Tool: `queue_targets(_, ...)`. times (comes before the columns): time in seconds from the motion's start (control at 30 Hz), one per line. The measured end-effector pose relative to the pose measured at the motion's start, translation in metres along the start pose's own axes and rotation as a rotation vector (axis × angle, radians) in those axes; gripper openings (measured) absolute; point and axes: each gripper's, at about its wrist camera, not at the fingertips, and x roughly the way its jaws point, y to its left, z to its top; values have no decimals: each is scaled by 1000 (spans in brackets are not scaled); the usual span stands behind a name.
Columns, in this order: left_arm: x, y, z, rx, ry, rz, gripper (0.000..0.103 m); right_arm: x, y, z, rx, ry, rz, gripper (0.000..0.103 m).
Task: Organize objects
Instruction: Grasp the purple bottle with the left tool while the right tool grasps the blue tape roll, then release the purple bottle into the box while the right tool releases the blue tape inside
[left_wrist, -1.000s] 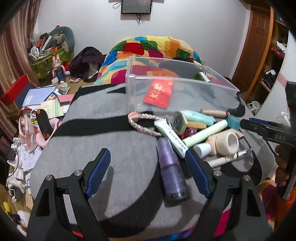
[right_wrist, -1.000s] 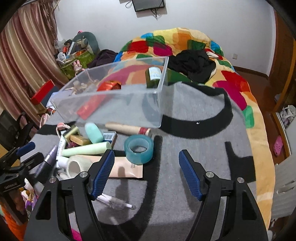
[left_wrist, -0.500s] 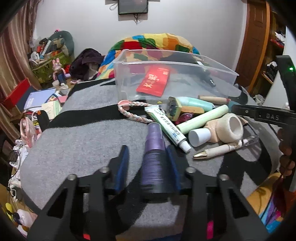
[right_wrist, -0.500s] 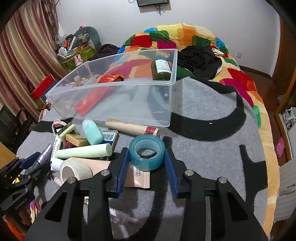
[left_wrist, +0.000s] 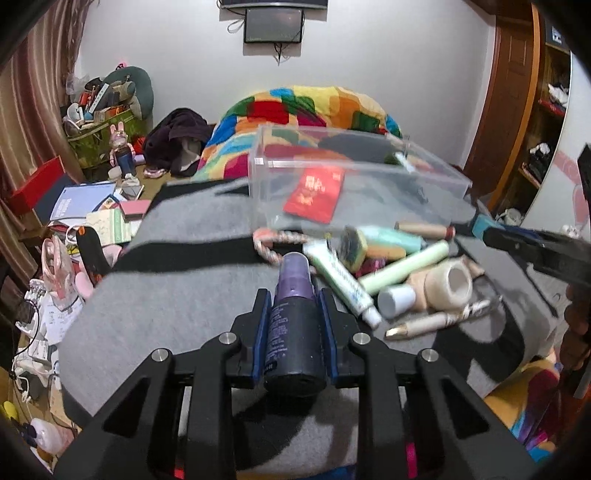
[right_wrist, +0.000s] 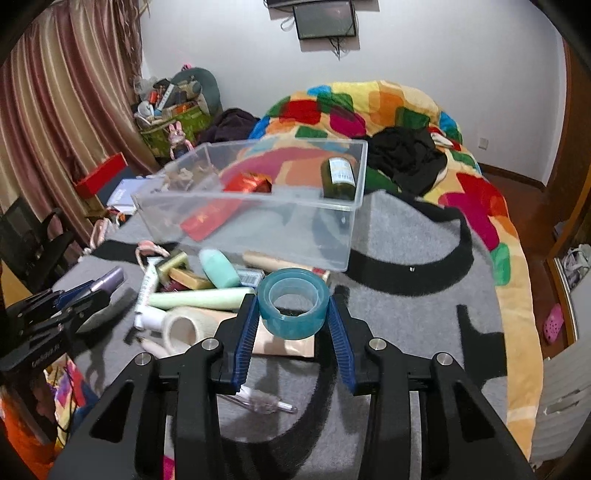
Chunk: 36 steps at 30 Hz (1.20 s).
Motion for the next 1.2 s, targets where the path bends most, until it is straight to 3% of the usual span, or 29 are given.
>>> queue_targets(0.37, -20, 9, 58, -39, -103, -57, 25, -29, 7, 33, 0, -114, 22, 35)
queue_targets(0.6, -1, 10, 82, -87, -106, -47, 25, -13, 5, 42, 25, -90, 28, 35)
queue_targets(0.87, 32, -2, 114, -44, -37, -83, 25, 9, -4, 60, 61, -61, 23, 35)
queue_targets(1.2, 91, -15, 139, -3, 136, -140, 25, 60, -4, 91, 40, 62, 8, 35)
